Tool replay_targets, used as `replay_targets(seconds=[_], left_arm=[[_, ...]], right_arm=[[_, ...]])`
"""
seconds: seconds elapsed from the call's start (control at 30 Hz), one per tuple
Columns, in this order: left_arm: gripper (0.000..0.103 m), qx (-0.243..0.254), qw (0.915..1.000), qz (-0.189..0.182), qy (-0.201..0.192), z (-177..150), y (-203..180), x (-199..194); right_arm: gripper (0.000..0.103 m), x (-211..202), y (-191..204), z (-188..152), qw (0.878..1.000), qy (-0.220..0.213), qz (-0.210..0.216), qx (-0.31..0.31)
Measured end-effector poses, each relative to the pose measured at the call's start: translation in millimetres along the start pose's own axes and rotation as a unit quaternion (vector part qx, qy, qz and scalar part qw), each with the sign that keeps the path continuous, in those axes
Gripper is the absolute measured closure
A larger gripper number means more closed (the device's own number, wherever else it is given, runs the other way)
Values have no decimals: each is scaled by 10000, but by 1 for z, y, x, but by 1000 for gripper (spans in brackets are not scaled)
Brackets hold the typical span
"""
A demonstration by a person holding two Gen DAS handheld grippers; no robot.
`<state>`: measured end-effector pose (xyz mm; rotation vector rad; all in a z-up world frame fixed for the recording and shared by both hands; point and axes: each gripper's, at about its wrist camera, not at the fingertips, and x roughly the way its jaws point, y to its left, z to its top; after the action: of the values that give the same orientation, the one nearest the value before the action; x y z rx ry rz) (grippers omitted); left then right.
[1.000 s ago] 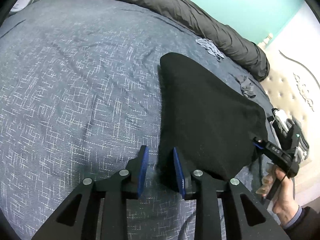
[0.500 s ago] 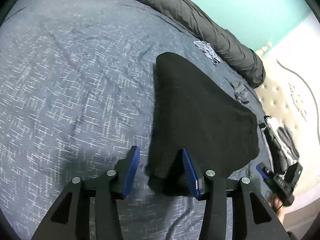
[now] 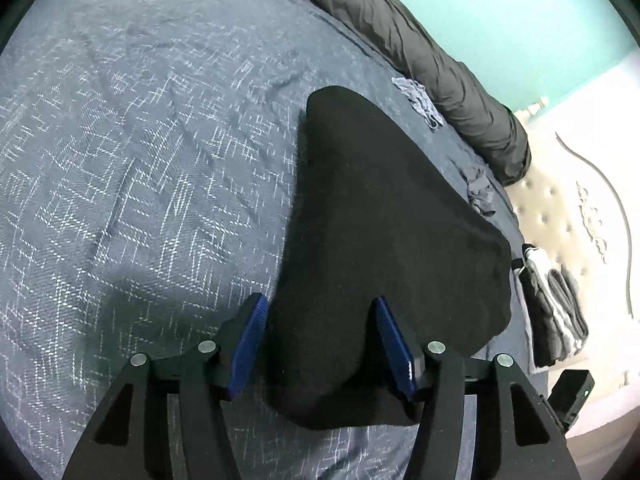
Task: Fold clothes
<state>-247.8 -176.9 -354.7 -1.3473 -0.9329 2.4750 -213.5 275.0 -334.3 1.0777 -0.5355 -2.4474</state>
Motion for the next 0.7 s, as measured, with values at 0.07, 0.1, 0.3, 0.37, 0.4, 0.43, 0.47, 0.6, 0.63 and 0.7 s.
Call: replay_targets(seconds=[0.07,0.1,0.3,0.37,0.4,0.43,0.47,0.6,0.63,0.7], left_arm=[[43,-50,10000,-5,-33,1,0,1],[43,-67,10000,0,-38,1,0,2],[62,-11,9999,-23,-134,3,-9,2],[71,14,9999,-39,-164,4,-13,2],[75,26,9998,-47,-179,5,-14,3],[78,38,9998,-55,-193,5,-16,3],[78,50,9998,-63,-208,6,-18,3],[80,167,9993,-121,-326,8,-29,-5],[81,214,9990,-139,-367,8,-34,-7],[81,311,9983,-172,-451,8,-44,-13]], right_arm=[[73,1,-1,1,10000,1,48,31],[73,1,-1,1,10000,0,68,43],[73,-3,0,9,10000,-53,-20,19],[73,-4,-3,11,9999,-46,-78,51],[73,-4,-5,12,9999,-41,-97,79],[73,-4,-7,13,9999,-39,-92,121],[73,-4,-9,14,9998,-42,-82,160],[73,-7,-18,17,9994,-72,-60,324],[73,-9,-20,18,9993,-86,-51,360],[73,-11,-24,21,9990,-116,-32,426]])
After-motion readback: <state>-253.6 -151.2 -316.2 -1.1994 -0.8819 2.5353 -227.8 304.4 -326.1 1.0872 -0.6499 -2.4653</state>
